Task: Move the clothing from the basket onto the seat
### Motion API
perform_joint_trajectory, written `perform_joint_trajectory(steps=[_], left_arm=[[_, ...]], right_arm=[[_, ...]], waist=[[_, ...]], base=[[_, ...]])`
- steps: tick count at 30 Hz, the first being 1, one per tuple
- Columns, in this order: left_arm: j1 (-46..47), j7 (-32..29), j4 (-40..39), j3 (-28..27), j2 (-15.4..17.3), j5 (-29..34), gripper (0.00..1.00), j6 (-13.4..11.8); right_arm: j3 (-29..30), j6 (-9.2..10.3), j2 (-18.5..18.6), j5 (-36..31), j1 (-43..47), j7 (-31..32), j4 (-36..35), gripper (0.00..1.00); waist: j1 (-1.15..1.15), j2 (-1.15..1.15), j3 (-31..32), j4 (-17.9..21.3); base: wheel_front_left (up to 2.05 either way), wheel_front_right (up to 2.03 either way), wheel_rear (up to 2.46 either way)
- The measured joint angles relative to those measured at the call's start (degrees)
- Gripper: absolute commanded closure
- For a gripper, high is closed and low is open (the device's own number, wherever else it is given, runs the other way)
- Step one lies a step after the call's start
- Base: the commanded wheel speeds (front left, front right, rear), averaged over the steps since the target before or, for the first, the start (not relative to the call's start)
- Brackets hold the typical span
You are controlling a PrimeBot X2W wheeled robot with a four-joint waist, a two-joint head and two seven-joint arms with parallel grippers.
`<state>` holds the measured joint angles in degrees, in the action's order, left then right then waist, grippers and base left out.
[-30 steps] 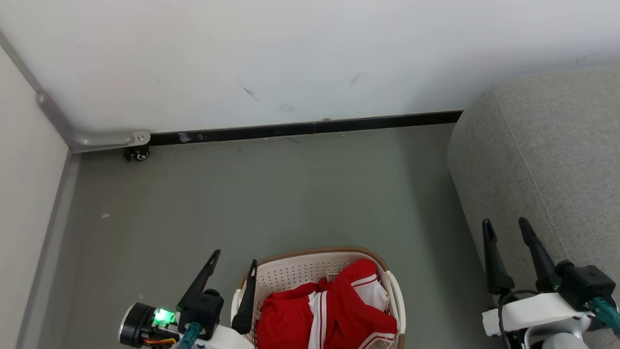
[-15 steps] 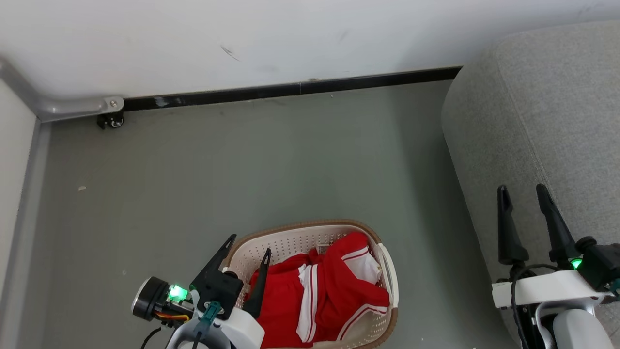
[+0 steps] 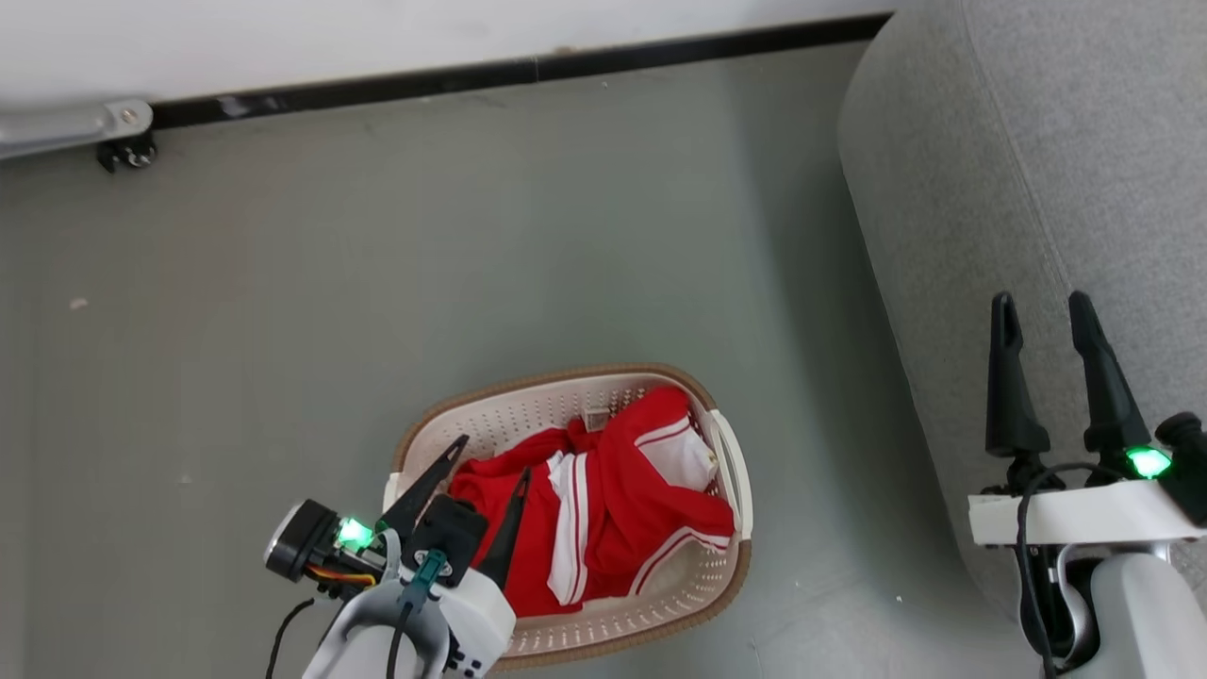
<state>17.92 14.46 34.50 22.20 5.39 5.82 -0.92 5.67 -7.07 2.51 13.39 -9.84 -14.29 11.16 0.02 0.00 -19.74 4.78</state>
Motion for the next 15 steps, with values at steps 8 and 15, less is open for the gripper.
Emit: perform_joint_trajectory(steps=[8, 15], left_arm=[[4.1, 0.0, 2.2, 0.3, 0.8, 0.8, 0.0, 0.1], [7.2, 0.0, 5.2, 0.9, 1.4, 2.6, 0.0, 0.2]], right_arm=[[-0.1, 0.0, 0.0, 1.1, -2.9, 0.0, -2.1, 0.0], [-1.0, 0.0, 0.0, 1.6, -5.8, 0.0, -3.4, 0.0]], waist=[[0.0, 0.0, -4.5, 1.9], [0.0, 0.0, -8.3, 3.5]], base=[[0.0, 0.0, 0.0], [0.0, 0.0, 0.0]])
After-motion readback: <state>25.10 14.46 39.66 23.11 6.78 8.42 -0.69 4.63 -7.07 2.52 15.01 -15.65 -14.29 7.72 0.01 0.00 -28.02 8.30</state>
